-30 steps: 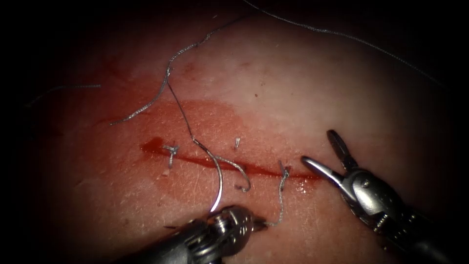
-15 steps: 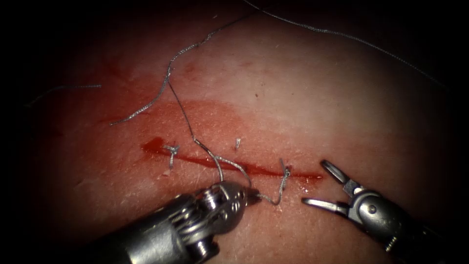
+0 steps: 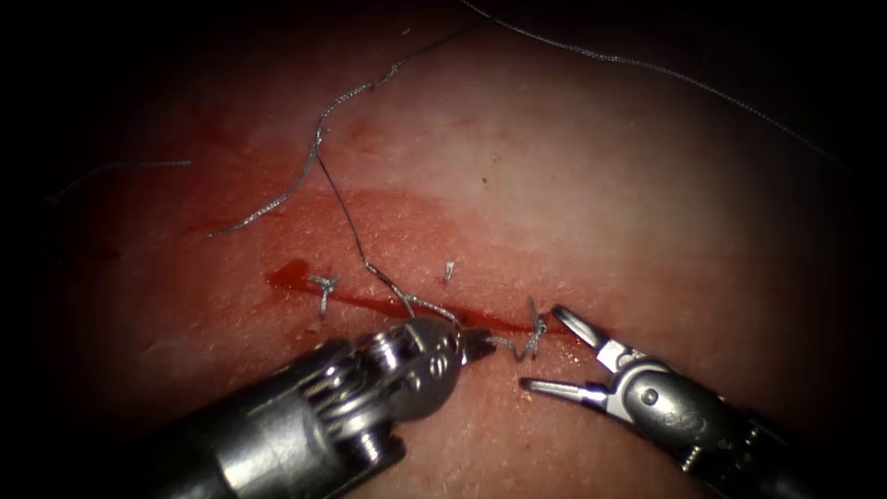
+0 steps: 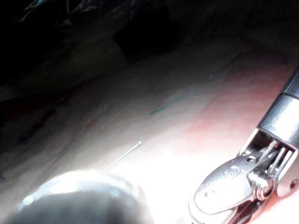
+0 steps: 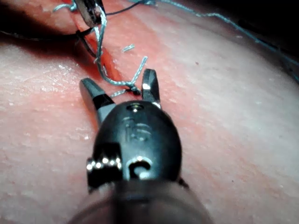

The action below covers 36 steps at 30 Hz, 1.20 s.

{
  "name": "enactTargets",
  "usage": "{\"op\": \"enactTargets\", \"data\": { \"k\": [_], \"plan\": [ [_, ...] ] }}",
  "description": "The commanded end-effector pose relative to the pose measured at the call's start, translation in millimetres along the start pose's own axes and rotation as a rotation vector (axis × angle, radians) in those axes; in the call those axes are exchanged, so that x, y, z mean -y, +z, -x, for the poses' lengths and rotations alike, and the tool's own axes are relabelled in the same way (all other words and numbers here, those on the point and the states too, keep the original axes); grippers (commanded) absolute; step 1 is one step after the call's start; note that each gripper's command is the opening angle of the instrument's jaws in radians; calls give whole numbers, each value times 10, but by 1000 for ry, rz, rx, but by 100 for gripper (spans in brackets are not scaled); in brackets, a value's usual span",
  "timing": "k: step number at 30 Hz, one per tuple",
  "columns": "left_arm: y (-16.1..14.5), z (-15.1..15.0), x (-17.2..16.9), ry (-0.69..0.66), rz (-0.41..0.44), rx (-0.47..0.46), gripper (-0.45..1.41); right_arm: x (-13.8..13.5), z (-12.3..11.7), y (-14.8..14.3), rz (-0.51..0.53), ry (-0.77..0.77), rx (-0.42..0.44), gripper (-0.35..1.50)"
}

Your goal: Wound Closure

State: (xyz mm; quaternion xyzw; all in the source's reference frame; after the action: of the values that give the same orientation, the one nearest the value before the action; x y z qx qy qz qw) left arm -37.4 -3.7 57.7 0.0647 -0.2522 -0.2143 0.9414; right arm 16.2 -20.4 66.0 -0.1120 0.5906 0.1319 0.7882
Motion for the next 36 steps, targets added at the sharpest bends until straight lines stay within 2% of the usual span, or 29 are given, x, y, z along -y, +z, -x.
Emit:
{"op": "enactTargets", "data": {
  "k": [1, 13, 16, 21, 36],
  "plan": [
    [-4, 11, -7, 0, 5, 7, -45, -4, -4, 17, 5, -6, -5, 128],
    [-8, 14, -6, -6, 7, 13, -45, -8, 5, 48, 10, -12, -2, 128],
    [-9, 14, -5, -6, 6, 13, -45, -11, 5, 49, 6, -12, -4, 136],
    [-10, 14, -5, -8, 6, 13, -45, -14, -6, 42, 0, -33, -4, 136],
    [-9, 13, 0, -10, 6, 14, -45, -11, -19, 71, 16, -55, 9, 138]
  ]
}}
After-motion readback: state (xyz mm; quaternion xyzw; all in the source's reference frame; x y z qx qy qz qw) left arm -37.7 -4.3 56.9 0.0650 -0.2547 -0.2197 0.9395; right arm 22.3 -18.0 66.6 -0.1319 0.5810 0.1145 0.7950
